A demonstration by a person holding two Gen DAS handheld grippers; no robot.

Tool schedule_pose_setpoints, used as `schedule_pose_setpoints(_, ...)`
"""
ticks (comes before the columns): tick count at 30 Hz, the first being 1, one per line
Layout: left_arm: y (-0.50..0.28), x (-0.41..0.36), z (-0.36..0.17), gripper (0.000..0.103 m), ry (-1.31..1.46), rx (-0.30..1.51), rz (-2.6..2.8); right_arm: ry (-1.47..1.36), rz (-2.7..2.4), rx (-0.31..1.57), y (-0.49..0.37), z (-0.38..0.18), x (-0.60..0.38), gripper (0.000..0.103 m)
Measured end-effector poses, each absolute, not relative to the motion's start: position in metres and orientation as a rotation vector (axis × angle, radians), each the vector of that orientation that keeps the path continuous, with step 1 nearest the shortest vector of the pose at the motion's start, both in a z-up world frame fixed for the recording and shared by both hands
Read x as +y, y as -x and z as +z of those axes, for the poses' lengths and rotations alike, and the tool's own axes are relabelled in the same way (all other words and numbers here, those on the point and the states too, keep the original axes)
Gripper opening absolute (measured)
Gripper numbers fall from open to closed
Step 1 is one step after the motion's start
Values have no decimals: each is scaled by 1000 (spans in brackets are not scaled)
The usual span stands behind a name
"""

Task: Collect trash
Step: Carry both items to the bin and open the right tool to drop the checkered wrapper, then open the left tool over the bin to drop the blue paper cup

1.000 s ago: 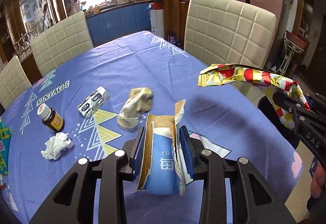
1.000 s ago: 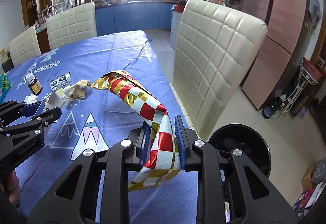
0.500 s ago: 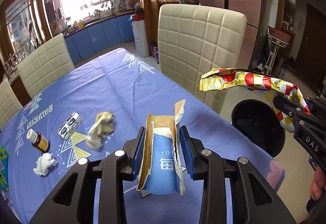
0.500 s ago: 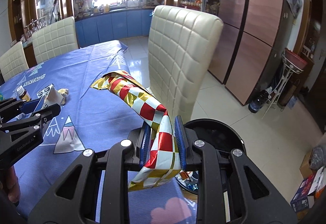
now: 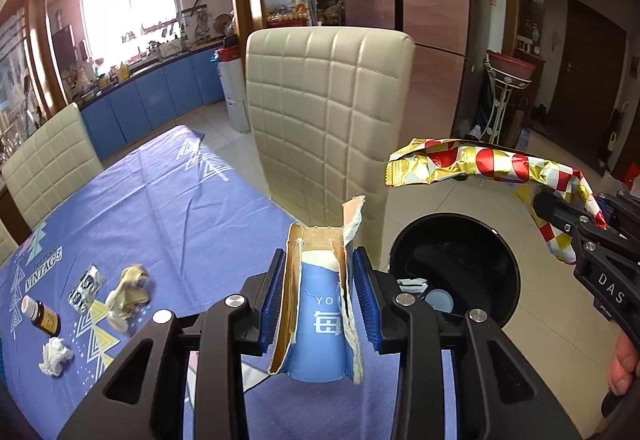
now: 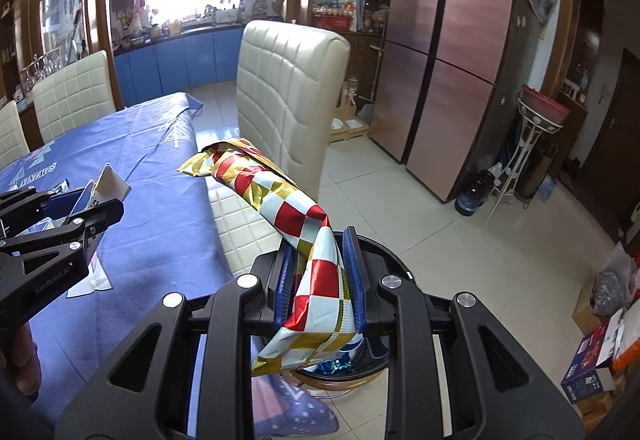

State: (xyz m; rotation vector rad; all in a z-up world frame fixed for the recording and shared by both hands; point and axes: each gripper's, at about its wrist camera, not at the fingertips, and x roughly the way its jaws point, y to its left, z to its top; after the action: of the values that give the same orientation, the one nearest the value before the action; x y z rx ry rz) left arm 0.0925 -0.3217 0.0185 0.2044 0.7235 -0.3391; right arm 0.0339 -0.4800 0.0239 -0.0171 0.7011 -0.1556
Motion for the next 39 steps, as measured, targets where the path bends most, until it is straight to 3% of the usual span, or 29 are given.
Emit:
schedule_pose_setpoints(25,-108,-379,12,33,-247,724,-447,-55,-238,645,-29,42,-538,28)
schedule_pose_setpoints(27,-108,-379,11,33,-249,724,-451,-64,-238,641,-30,42,-539,38)
schedule_pose_setpoints(28,-109,-380,11,33,-250,725,-453,-65,-244,634,-29,43,-539,60)
schedule_pose_setpoints(29,-109,-380,11,33,-251,726,-454,-65,-249,617,-27,44,-539,74)
schedule_pose_setpoints(39,-112,-382,9,33,-252,732,-469,-74,-288,574,-26,51,-543,81)
